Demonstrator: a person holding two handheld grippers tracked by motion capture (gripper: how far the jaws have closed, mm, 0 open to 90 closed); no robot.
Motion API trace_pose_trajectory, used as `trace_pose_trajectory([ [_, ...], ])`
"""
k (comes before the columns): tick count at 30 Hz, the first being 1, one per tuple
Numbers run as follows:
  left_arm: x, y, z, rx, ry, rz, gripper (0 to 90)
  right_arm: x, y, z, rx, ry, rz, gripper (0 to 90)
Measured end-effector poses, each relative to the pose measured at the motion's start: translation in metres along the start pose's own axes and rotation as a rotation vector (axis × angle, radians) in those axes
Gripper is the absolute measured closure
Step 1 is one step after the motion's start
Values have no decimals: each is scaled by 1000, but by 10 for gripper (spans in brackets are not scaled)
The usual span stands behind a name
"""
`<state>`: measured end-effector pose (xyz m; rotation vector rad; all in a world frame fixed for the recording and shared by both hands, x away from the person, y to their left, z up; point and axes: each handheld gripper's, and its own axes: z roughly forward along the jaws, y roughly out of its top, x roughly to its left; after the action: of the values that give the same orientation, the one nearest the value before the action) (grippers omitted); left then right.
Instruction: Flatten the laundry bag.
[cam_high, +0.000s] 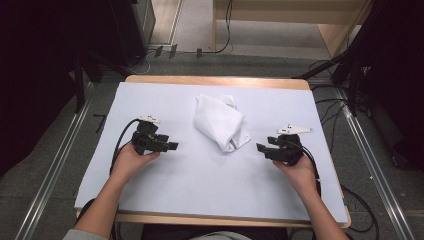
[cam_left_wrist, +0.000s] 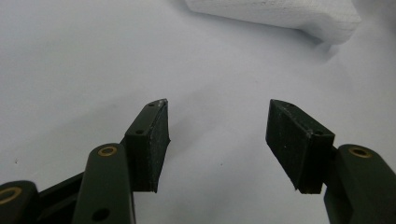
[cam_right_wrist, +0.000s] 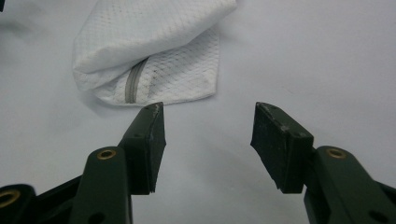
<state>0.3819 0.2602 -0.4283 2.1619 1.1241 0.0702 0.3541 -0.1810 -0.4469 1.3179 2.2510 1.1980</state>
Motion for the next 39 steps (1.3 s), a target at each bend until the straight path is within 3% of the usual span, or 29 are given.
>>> trace_pose_trajectory([
  [30,-1,0,0,-2,-19,4,388,0,0,1,17,22,16,454],
  [39,0,0,0,-3,-19,4,385,4,7,4,33,17,-2,447],
])
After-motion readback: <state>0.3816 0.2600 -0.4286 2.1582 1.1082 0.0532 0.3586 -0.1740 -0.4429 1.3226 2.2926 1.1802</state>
